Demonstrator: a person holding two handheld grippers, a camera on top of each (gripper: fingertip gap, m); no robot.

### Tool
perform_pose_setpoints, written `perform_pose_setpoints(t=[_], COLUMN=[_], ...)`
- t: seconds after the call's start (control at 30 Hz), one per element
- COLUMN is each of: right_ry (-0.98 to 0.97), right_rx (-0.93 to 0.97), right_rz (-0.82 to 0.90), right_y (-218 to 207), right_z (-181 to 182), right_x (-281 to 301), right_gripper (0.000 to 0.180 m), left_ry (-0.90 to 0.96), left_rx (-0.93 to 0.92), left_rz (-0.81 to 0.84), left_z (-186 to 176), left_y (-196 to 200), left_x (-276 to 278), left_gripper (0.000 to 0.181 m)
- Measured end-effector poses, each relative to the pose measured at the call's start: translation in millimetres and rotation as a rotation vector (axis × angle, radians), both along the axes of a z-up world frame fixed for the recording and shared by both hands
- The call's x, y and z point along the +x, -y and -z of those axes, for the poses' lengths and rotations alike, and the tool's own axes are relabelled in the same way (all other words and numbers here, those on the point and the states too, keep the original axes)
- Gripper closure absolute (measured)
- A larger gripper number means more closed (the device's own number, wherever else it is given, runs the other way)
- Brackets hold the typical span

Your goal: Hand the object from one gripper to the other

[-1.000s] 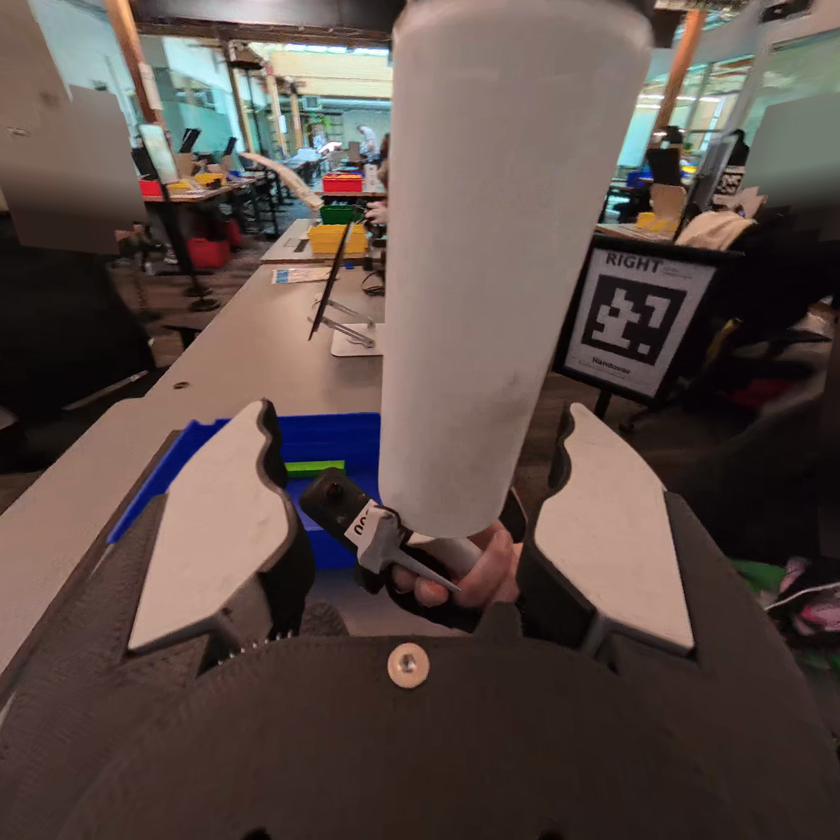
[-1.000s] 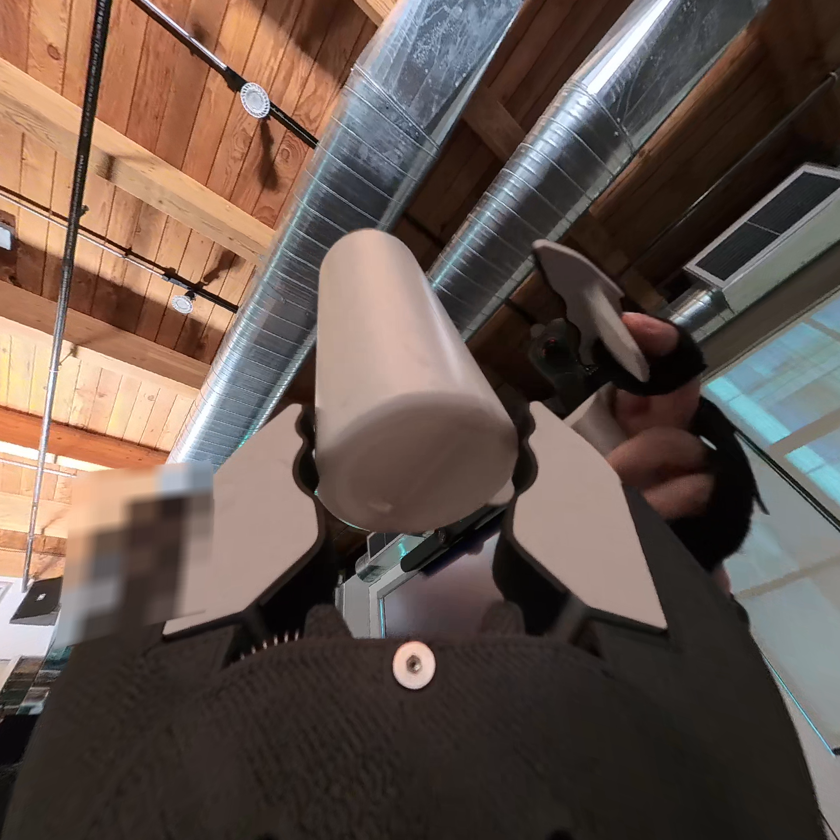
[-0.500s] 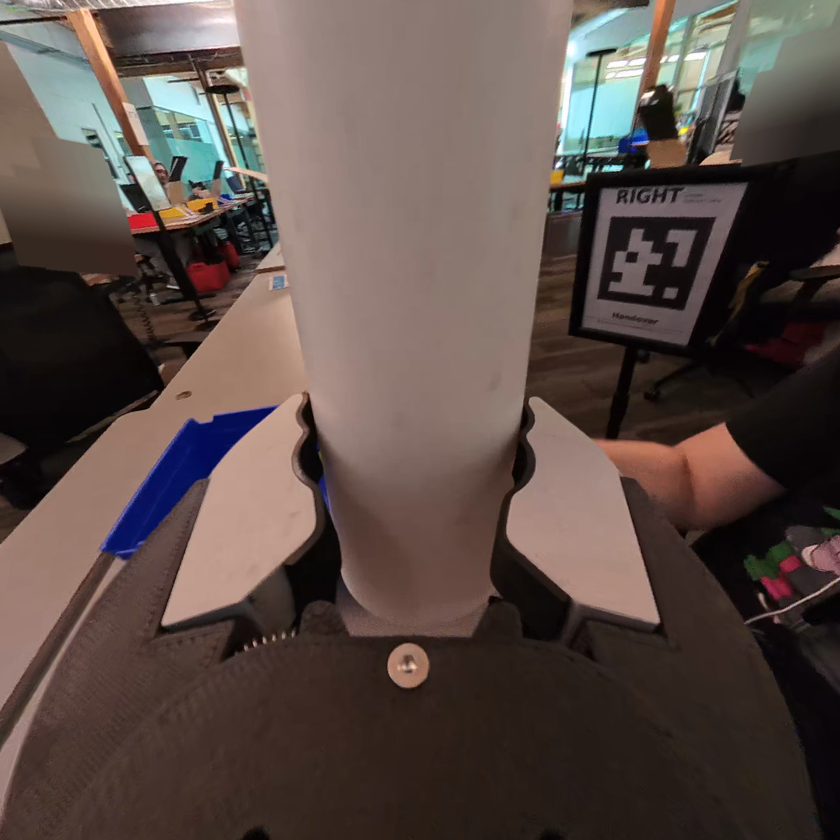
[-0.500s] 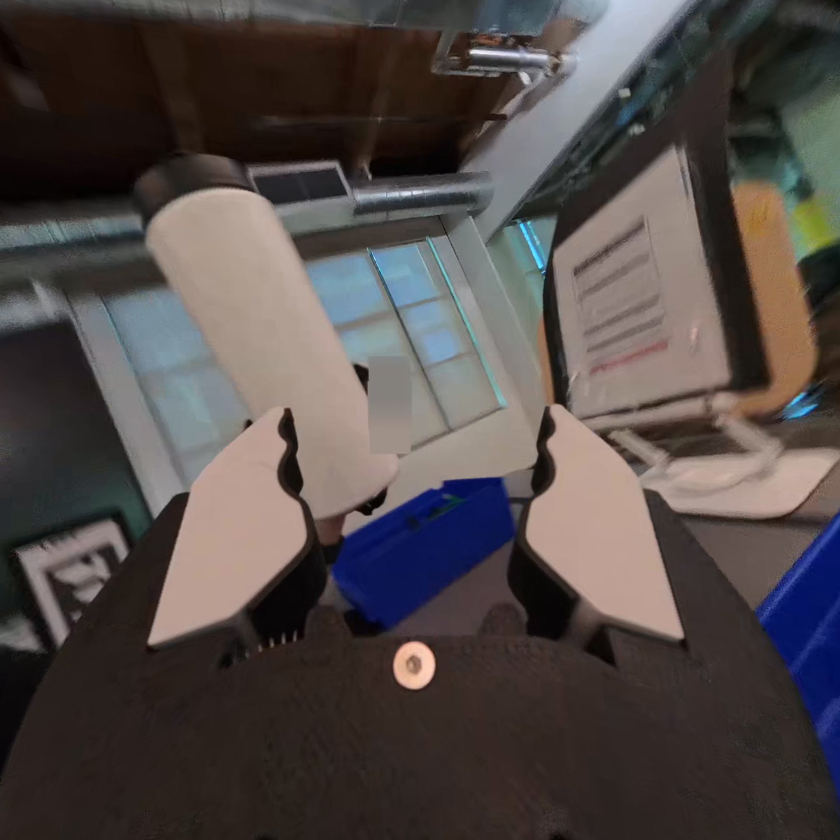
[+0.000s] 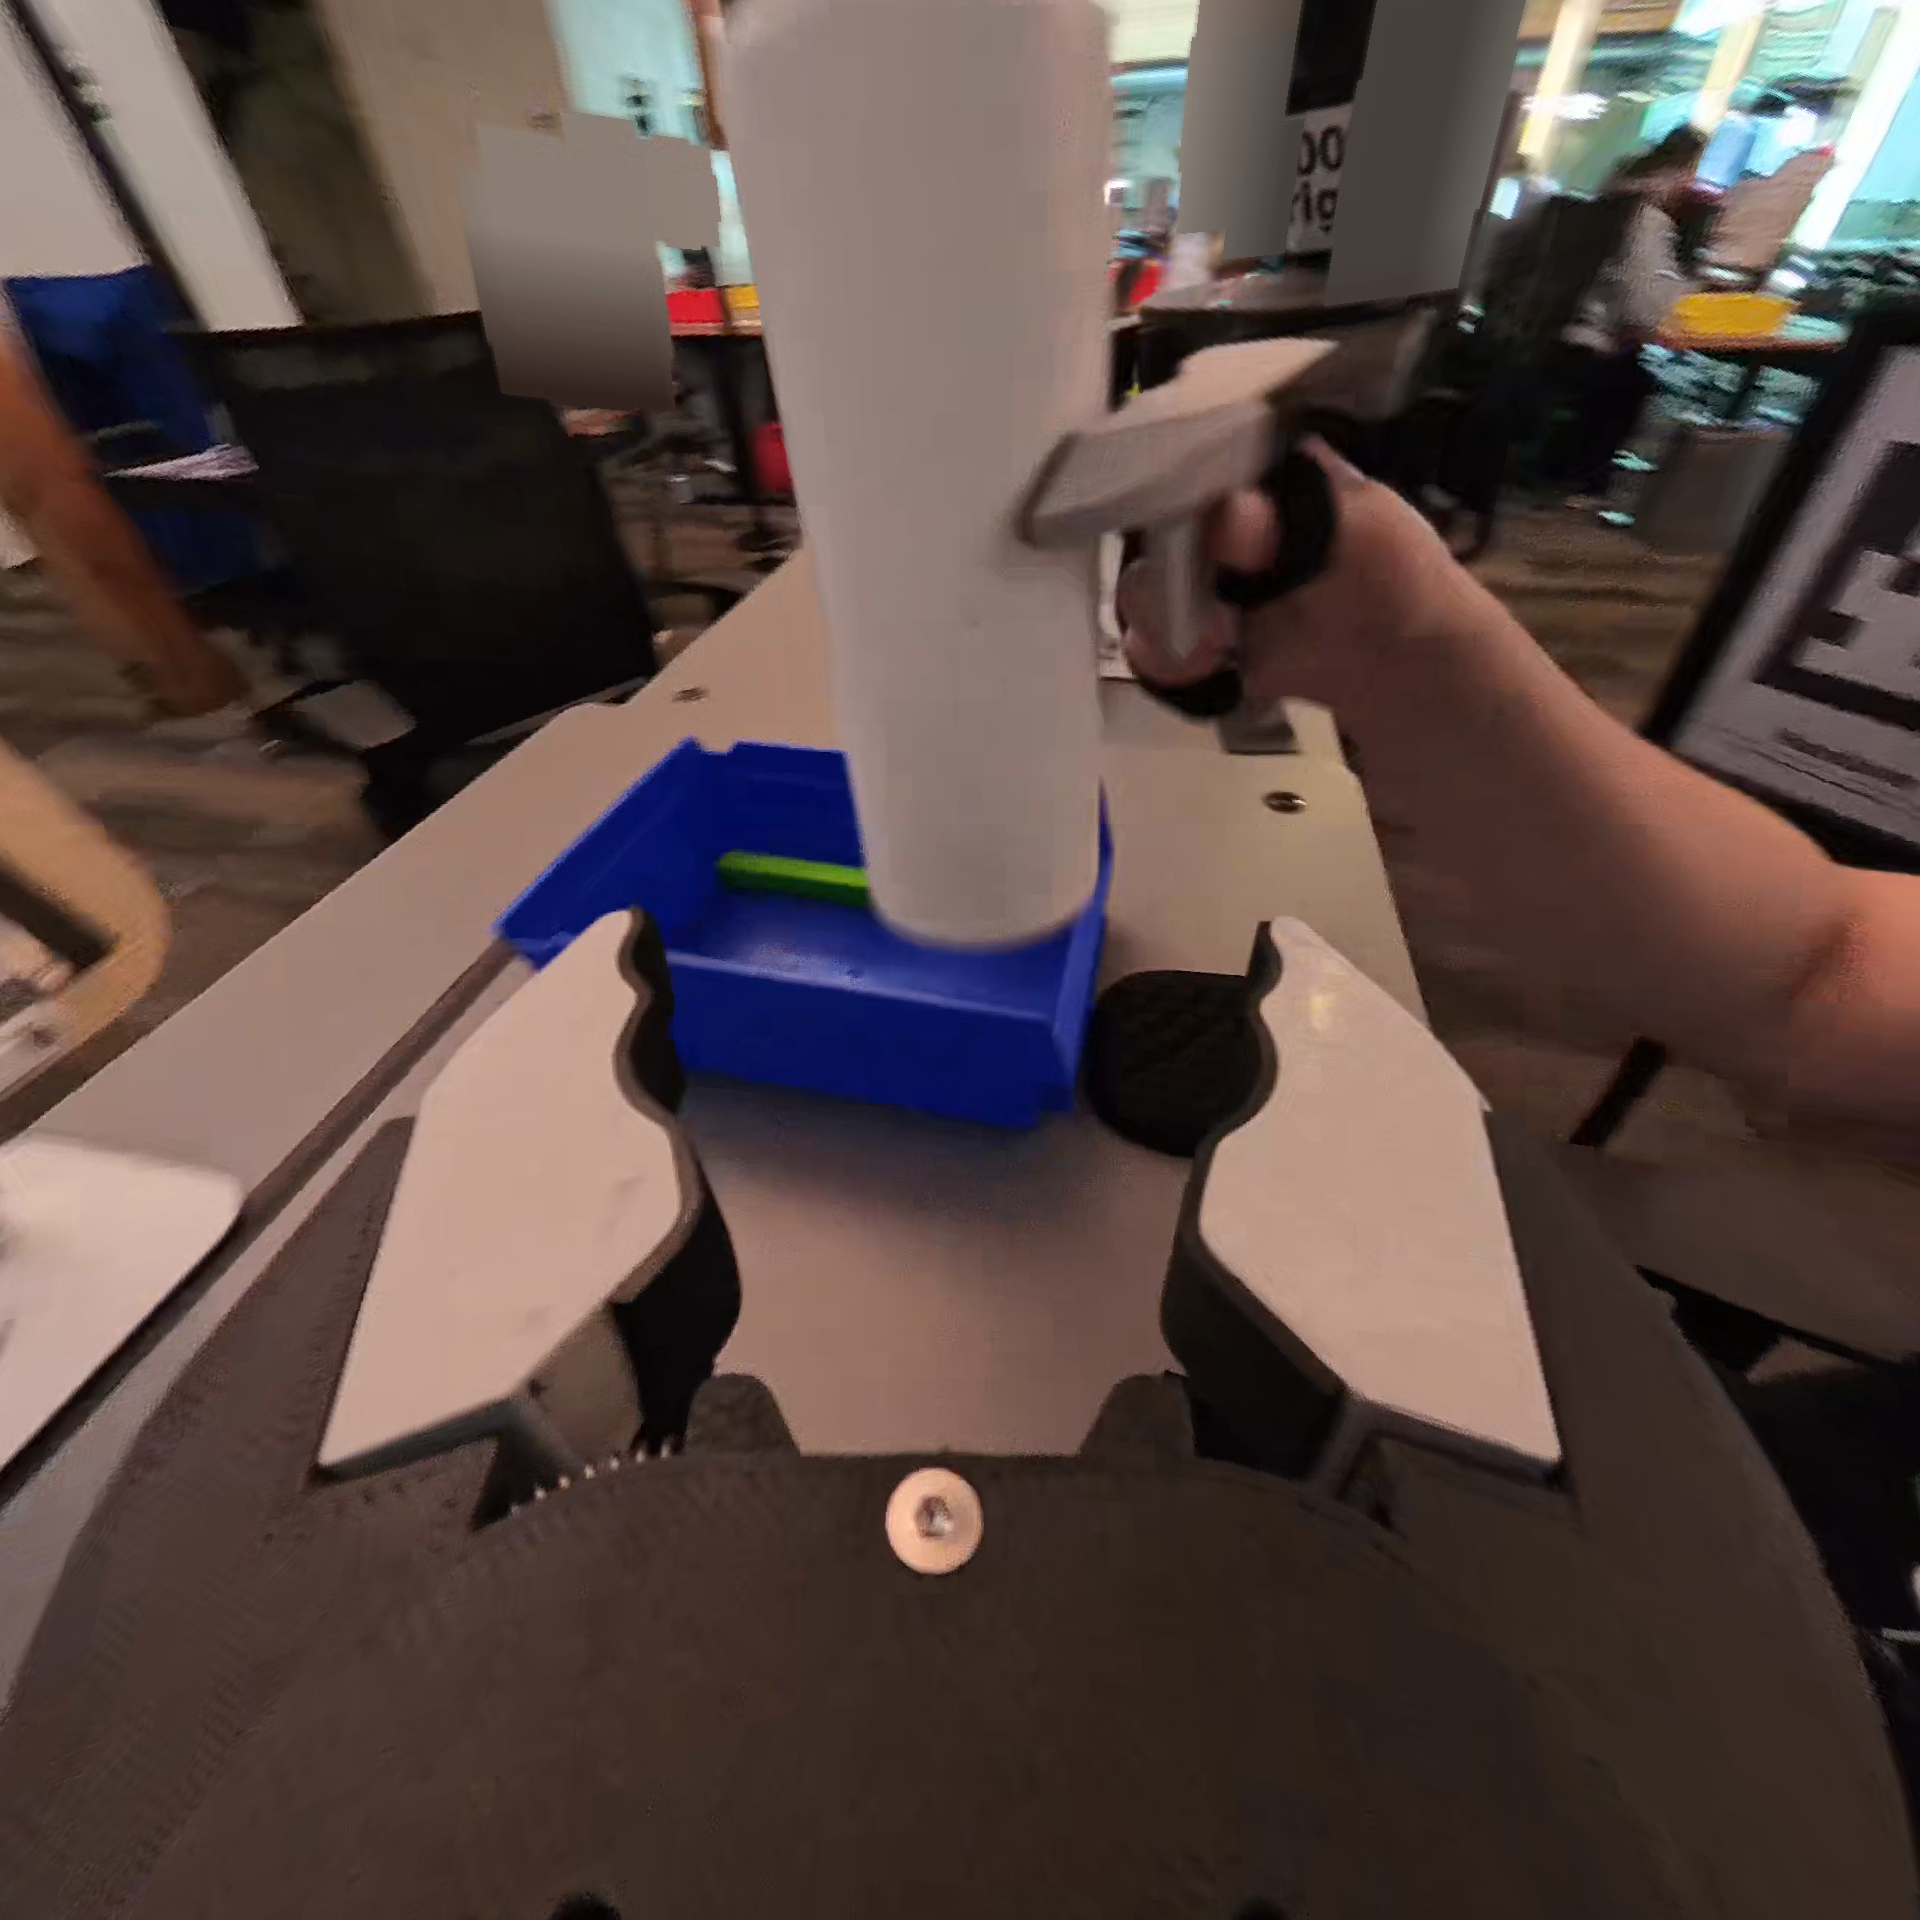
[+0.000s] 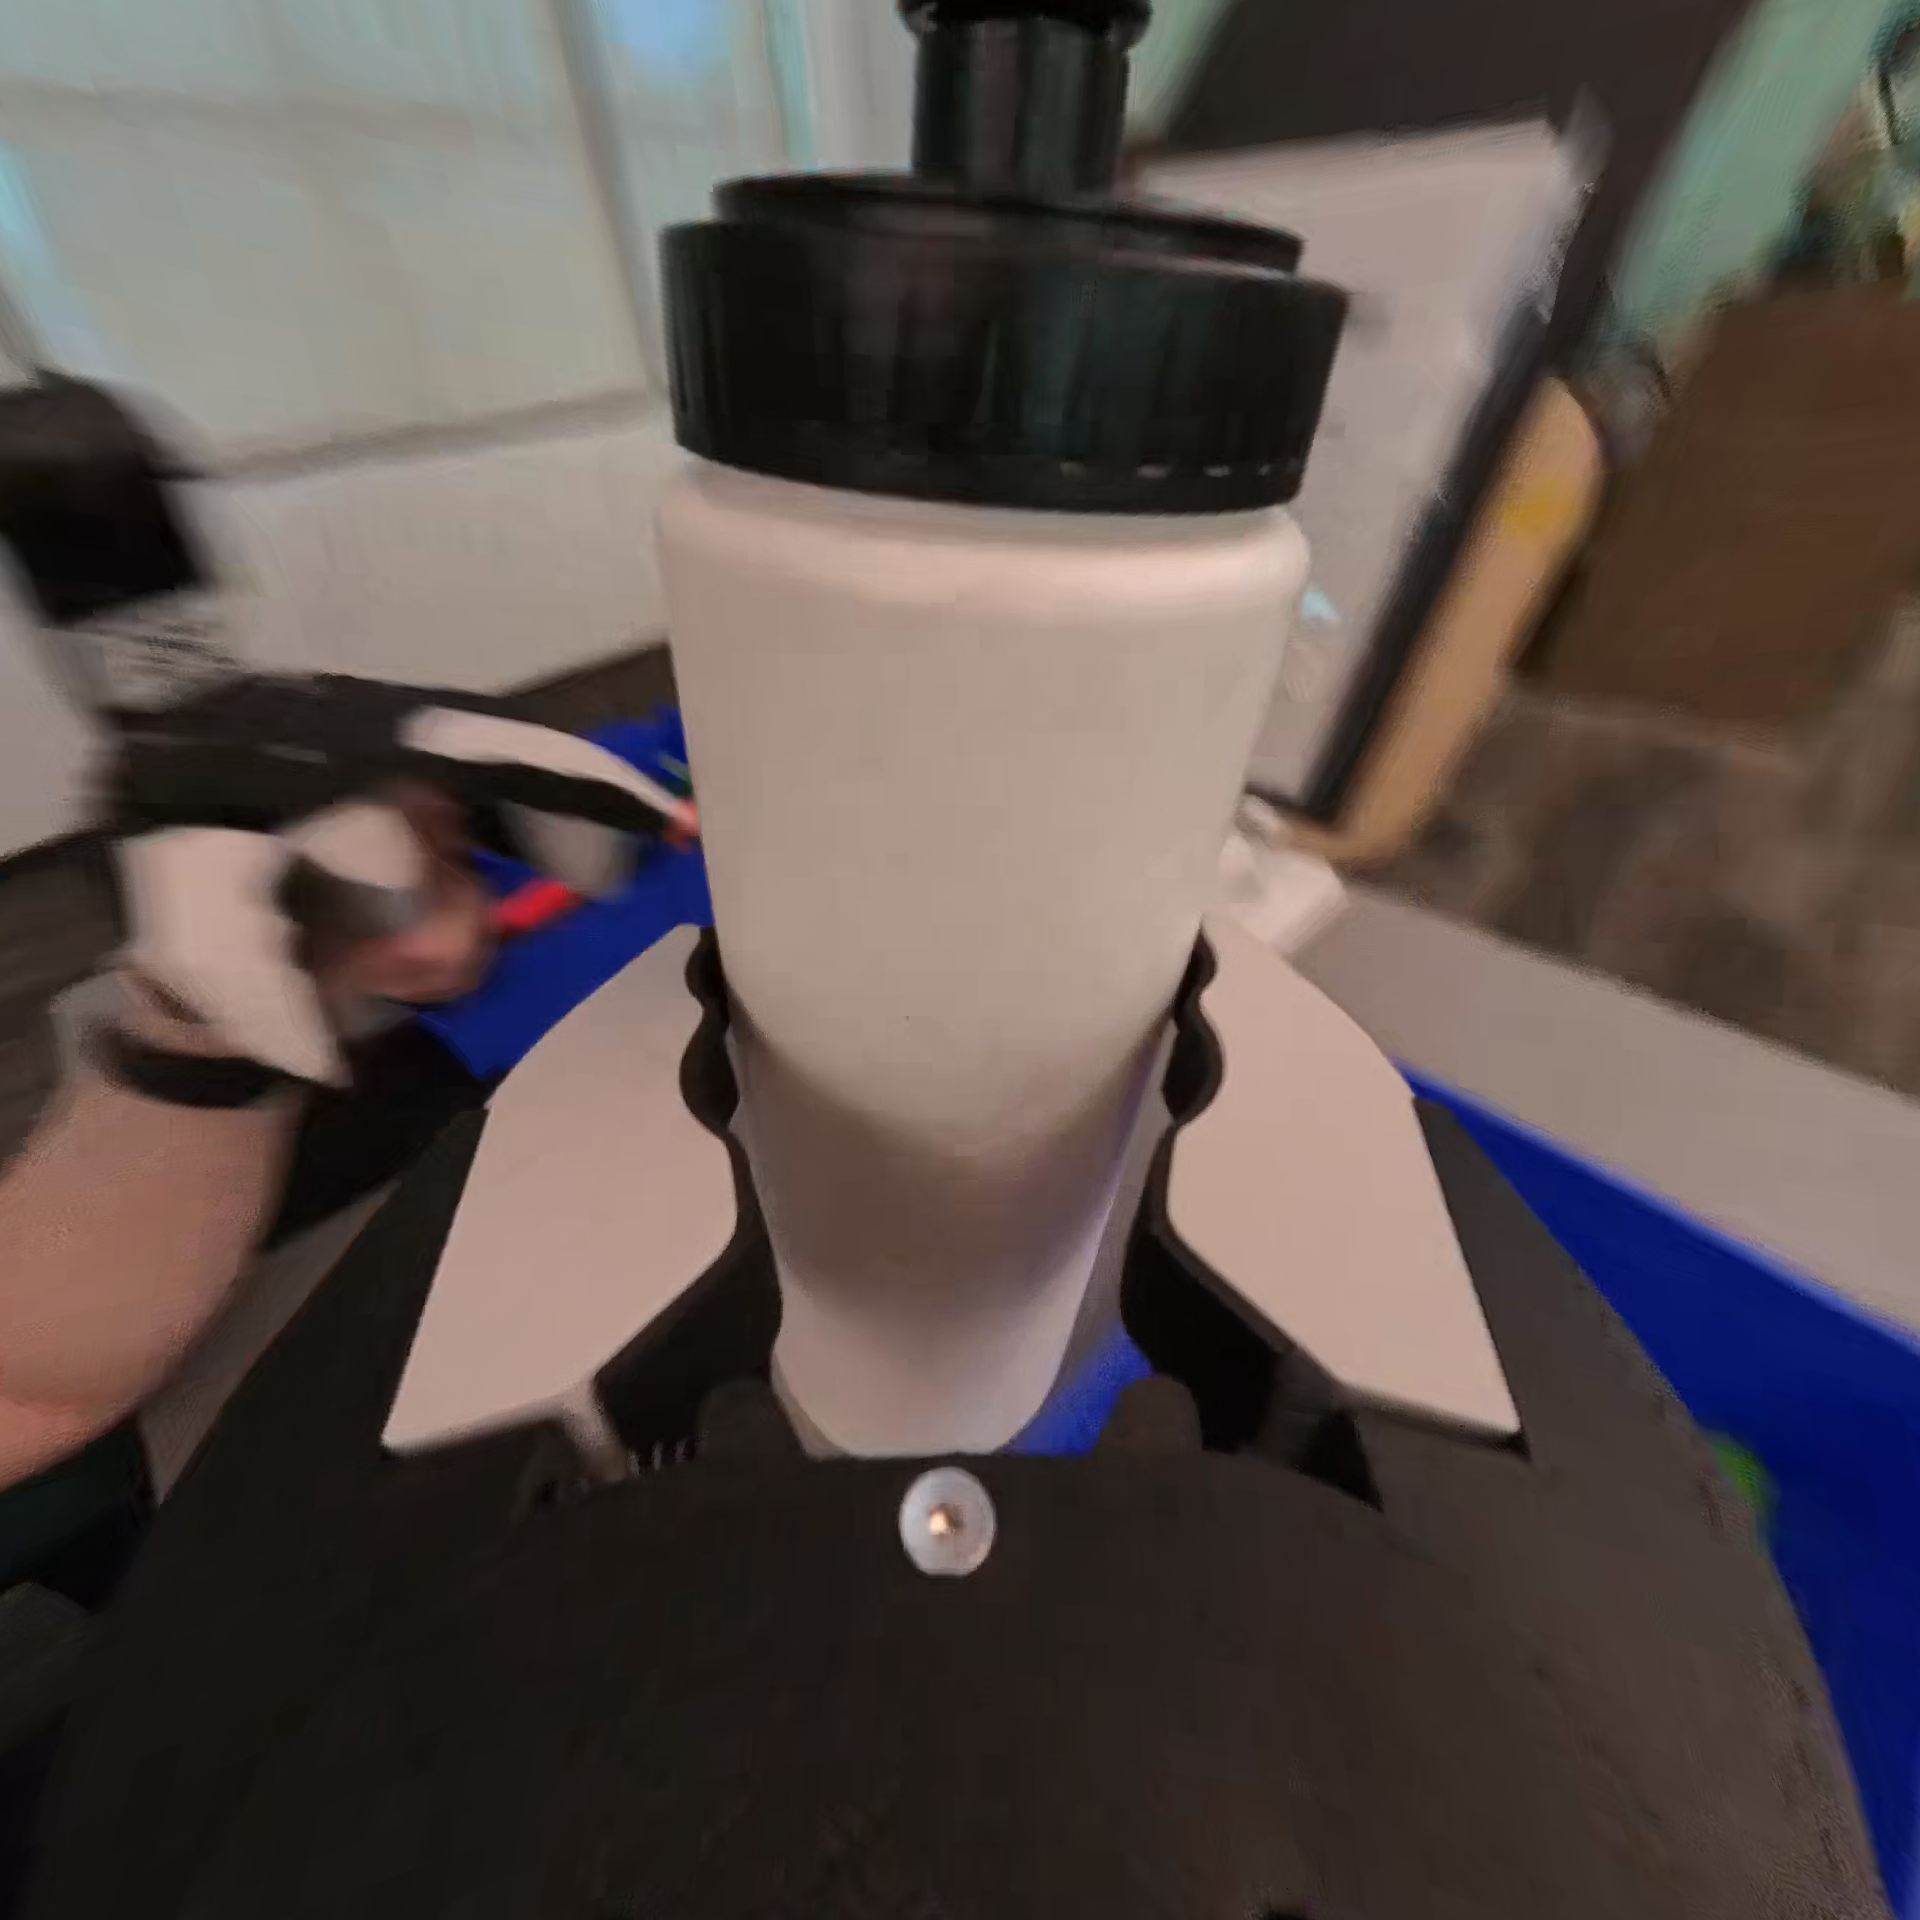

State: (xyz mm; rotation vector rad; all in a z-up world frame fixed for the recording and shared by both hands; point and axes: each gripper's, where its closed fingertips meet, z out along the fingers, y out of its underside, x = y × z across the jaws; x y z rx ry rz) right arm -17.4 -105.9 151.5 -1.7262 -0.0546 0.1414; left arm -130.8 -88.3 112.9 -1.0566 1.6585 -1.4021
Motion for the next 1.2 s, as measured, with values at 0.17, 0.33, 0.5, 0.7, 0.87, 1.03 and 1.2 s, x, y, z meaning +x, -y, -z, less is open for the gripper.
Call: perform_pose_setpoints(t=[0.17,0.33,0.5,0.7,0.87,1.03,1.2], right_ry=[-0.460,-0.549,-0.432,-0.047,0.225,0.299,0.270], right_rx=[-0.569,-1.035,-1.237,-1.203,-0.597,0.267,0.309], right_rz=[0.160,0.359,0.547,0.606,0.537,0.306,0.218], right_y=[-7,6,26,23,-22,-27,-22], right_z=[97,218,287,255,124,-37,-51], right_x=[110,148,182,215,178,67,39], right_gripper=[0.096,0.096,0.095,0.095,0.098,0.112,0.117], left_ry=[-0.048,-0.107,-0.309,-0.246,-0.117,-0.305,-0.503], left_rx=[-0.146,-0.197,-0.196,-0.327,-0.216,-0.085,-0.035], left_rz=[-0.098,-0.101,-0.187,-0.421,-0.783,-0.863,-0.958], left_z=[-4,38,93,101,83,101,130], left_y=[-9,10,-6,-54,-134,-201,-274], left_x=[-64,-107,-150,-230,-292,-264,-219], left_gripper=[0.083,0.091,0.102,0.099,0.102,0.118,0.131])
